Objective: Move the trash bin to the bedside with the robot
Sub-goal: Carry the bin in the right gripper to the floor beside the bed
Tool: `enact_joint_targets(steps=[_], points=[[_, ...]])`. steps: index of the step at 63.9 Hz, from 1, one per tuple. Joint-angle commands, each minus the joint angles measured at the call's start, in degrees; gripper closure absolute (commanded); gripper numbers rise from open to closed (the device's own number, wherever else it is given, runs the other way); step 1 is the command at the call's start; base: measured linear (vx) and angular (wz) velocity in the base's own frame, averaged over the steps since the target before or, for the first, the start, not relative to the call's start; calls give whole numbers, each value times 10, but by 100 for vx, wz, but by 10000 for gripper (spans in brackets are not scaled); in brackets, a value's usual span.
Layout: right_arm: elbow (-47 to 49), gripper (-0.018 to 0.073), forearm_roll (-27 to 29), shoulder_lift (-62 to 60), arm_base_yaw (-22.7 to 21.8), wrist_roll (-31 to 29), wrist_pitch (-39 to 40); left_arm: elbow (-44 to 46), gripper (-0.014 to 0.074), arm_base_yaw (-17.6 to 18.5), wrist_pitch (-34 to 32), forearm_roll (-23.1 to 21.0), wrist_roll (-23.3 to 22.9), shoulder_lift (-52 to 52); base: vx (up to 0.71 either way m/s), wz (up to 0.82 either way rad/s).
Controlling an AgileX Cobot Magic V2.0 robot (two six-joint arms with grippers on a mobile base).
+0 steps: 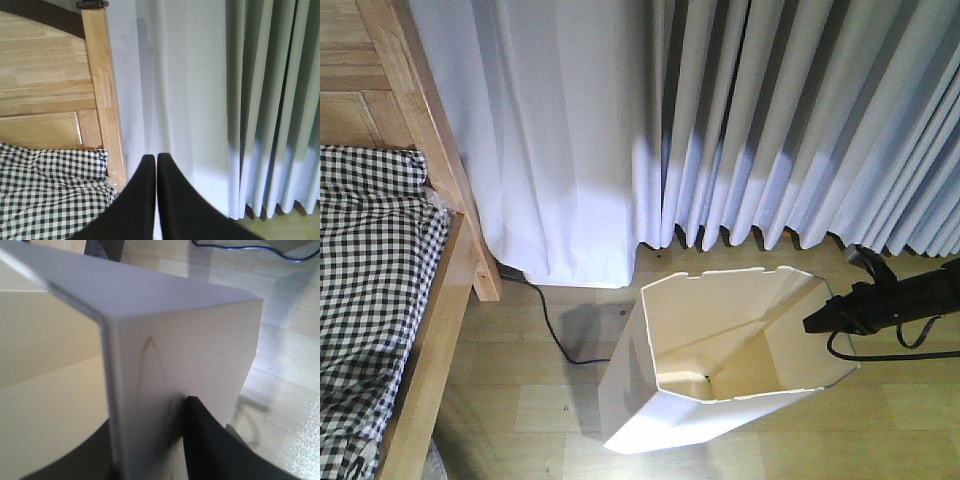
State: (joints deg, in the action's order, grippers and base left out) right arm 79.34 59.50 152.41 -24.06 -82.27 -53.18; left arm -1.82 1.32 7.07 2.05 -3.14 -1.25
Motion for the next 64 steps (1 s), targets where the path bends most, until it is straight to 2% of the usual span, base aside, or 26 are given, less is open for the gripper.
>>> enact_joint_targets(steps=[1,64], points=[[6,564,53,-44,-2,6,-148,14,603,0,-42,-1,-2,-3,8,-1],[6,564,54,-44,-2,4,-148,14,603,0,-42,-1,-2,-3,2,0]])
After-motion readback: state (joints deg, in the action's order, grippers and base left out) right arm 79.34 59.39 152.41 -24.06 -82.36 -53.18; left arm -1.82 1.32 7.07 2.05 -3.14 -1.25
